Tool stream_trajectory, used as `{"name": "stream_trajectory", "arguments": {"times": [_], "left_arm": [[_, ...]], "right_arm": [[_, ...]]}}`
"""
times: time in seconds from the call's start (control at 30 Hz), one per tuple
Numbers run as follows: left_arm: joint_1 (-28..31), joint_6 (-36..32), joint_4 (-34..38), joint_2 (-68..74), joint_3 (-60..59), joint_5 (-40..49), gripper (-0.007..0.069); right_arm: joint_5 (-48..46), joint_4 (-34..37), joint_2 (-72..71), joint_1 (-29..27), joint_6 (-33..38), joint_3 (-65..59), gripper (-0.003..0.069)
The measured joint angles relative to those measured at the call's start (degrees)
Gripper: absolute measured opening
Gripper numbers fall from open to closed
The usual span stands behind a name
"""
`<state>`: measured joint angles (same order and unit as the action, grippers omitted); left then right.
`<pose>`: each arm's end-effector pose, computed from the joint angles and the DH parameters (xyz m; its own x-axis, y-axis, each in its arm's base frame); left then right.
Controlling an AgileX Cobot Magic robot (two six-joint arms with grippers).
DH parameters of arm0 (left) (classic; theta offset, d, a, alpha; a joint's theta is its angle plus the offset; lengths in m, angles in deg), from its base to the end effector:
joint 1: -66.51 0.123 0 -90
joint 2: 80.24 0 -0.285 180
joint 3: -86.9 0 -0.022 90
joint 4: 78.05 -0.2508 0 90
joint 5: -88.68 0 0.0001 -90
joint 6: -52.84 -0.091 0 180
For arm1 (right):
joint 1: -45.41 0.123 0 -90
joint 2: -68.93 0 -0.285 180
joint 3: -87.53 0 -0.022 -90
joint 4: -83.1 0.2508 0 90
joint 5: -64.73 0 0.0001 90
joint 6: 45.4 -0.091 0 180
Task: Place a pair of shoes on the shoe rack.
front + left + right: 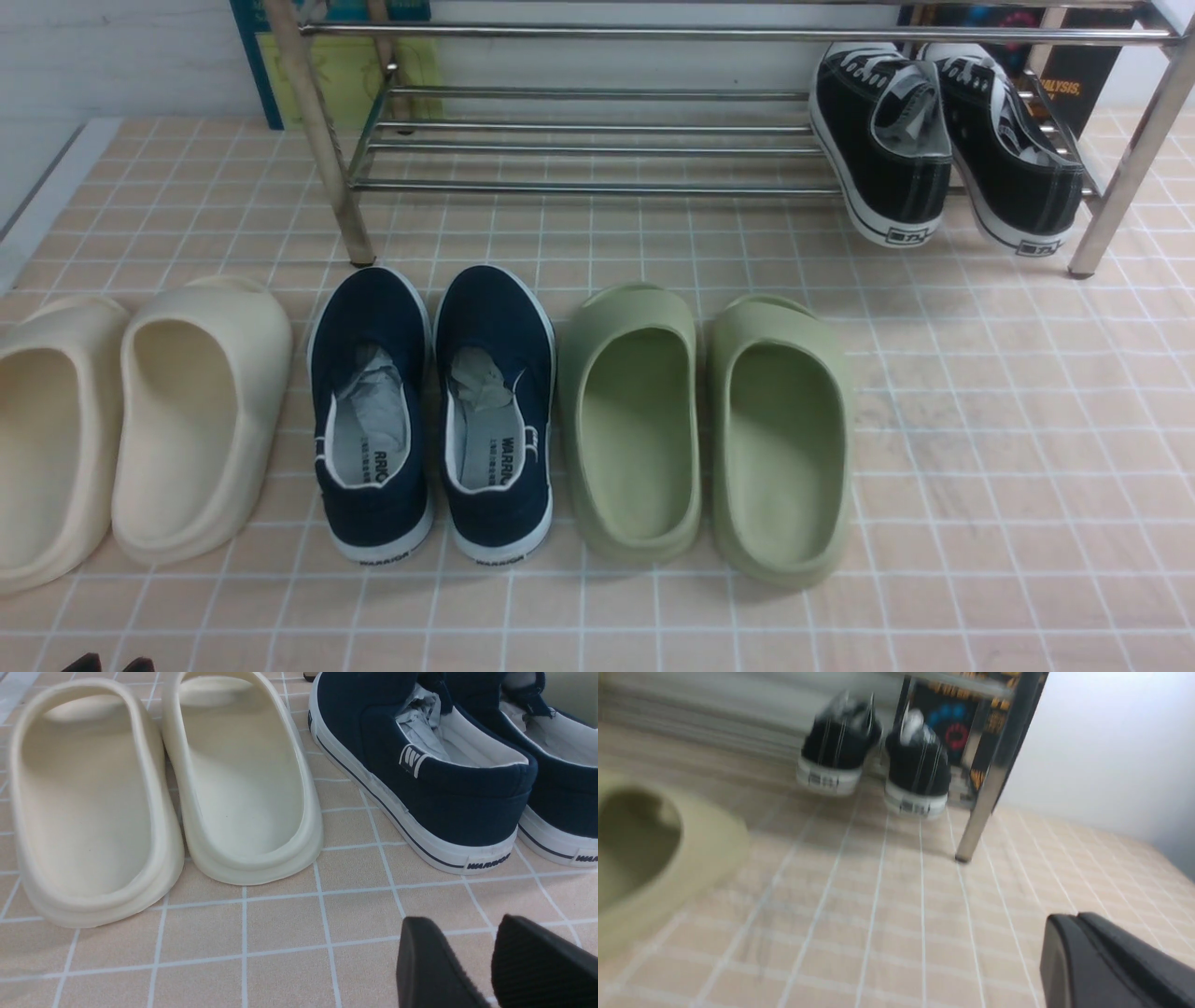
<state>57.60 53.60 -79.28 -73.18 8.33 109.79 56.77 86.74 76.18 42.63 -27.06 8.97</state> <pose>0.0521 -0.0075 0.1728 -0.2835 0.0513 -0.9576 0.1495 0.9887 0.0087 0.0566 -0.0019 0.1932 -0.0734 -0.2511 -0.9652 0.0218 0.9672 -0.2532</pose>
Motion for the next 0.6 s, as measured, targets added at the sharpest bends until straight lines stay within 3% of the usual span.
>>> {"name": "stream_trajectory", "arguments": {"times": [0.13, 0.23, 0.33, 0.6], "left_arm": [[0.0, 0.0, 0.0, 0.0, 0.0, 0.0, 0.0239], [0.0, 0.0, 0.0, 0.0, 0.0, 0.0, 0.0239], [0.0, 0.0, 0.0, 0.0, 0.0, 0.0, 0.0239], [0.0, 0.0, -0.02, 0.0, 0.0, 0.0, 0.0239]], "right_arm": [[-8.68, -2.93, 0.0, 0.0, -6.63, 0.0, 0.0027], [-11.91, -2.63, 0.0, 0.0, -20.57, 0.18, 0.0029], [-12.89, -3.64, 0.0, 0.0, -26.81, 0.35, 0.003], [-13.34, -4.41, 0.0, 0.0, -28.54, 0.43, 0.003]]}}
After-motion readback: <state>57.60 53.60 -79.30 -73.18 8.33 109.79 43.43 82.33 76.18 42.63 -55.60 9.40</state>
